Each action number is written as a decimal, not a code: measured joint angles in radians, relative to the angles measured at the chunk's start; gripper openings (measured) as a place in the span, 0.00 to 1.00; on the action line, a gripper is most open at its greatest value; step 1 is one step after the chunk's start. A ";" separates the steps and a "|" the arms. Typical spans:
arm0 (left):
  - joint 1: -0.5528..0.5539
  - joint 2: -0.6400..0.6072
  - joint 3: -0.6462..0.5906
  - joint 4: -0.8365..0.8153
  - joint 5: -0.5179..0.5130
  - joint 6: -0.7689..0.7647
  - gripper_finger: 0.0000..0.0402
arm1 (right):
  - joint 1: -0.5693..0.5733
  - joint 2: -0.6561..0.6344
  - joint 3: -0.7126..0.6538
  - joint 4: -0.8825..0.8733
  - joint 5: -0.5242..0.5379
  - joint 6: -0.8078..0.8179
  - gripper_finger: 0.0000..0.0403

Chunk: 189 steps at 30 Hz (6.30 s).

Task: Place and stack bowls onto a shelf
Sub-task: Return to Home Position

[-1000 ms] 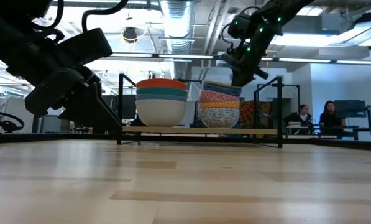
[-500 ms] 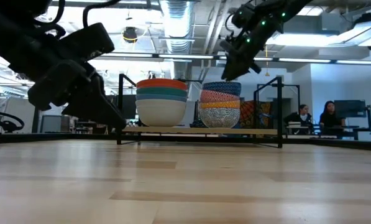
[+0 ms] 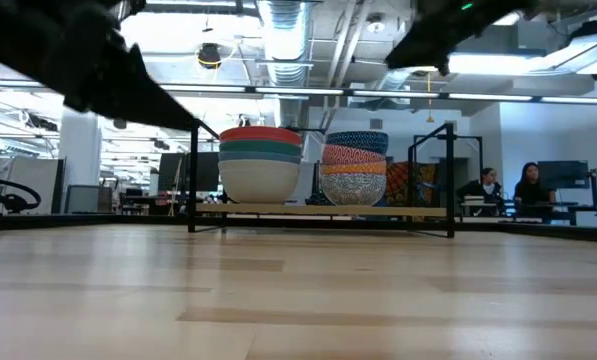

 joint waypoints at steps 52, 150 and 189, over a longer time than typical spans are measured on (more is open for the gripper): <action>0.441 -0.957 -0.463 0.064 0.784 0.400 0.00 | 1.086 -0.779 -0.776 0.343 0.675 0.053 0.05; 0.435 -1.382 -0.595 -0.238 0.719 0.346 0.00 | 0.604 -1.006 -0.926 0.302 0.247 0.052 0.07; 0.435 -1.382 -0.596 -0.238 0.720 0.345 0.00 | 0.604 -1.006 -0.927 0.303 0.246 0.053 0.07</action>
